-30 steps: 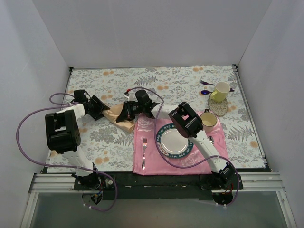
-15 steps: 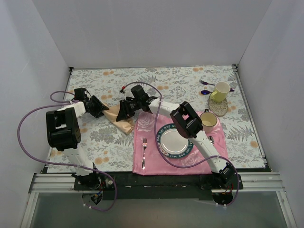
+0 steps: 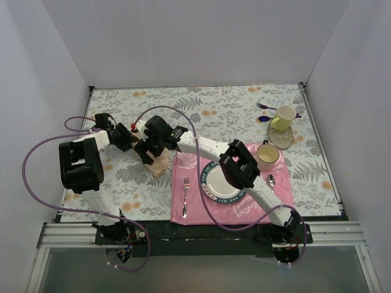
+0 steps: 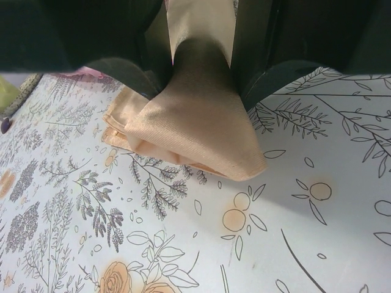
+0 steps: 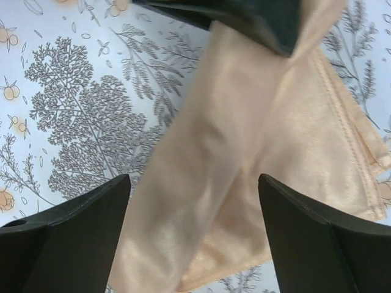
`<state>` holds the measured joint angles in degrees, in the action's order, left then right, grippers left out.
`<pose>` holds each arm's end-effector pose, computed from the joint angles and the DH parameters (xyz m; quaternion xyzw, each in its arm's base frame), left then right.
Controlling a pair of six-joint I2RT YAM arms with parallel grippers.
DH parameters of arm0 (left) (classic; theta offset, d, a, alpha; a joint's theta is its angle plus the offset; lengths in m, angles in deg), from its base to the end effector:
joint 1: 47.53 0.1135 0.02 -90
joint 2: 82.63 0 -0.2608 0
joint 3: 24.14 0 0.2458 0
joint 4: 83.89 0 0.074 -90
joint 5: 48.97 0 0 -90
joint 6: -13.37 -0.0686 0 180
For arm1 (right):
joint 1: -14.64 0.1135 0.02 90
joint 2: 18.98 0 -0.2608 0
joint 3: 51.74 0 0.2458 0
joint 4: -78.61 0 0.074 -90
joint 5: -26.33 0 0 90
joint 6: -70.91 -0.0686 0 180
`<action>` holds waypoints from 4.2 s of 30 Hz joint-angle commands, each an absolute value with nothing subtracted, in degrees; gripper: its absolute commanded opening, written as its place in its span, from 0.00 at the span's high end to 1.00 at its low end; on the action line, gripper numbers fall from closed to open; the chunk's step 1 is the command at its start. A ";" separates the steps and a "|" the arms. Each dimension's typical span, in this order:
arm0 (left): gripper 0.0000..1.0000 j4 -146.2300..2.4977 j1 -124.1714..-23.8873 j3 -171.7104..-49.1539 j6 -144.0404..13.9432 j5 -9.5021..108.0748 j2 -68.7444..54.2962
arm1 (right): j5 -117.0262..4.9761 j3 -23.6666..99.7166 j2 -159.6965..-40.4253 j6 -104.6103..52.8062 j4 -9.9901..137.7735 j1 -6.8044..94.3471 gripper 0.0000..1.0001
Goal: Fold the napkin, place the utensils inside, and roll it up
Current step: Roll the napkin with the utensil
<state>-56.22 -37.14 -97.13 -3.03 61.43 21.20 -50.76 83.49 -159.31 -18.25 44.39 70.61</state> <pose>0.3639 0.0424 0.1228 -0.5981 0.7362 -0.2851 0.1381 0.3088 0.4847 0.1689 -0.4695 0.7670 0.2869 0.3300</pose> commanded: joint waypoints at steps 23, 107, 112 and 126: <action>0.76 -52.89 -36.90 -96.97 -3.50 60.53 22.57 | -76.24 87.98 -163.82 -10.30 44.62 80.04 0.13; 0.63 -57.37 -41.90 -91.08 -5.00 55.26 16.16 | -63.31 83.32 -155.99 -17.09 42.96 73.87 0.05; 0.64 -56.84 -41.90 -91.70 -4.73 55.88 17.04 | -73.93 87.54 -159.07 -13.91 41.90 77.13 0.05; 0.66 -56.58 -41.90 -92.14 -4.30 56.06 17.48 | -78.09 90.45 -161.19 -11.70 42.60 79.86 0.08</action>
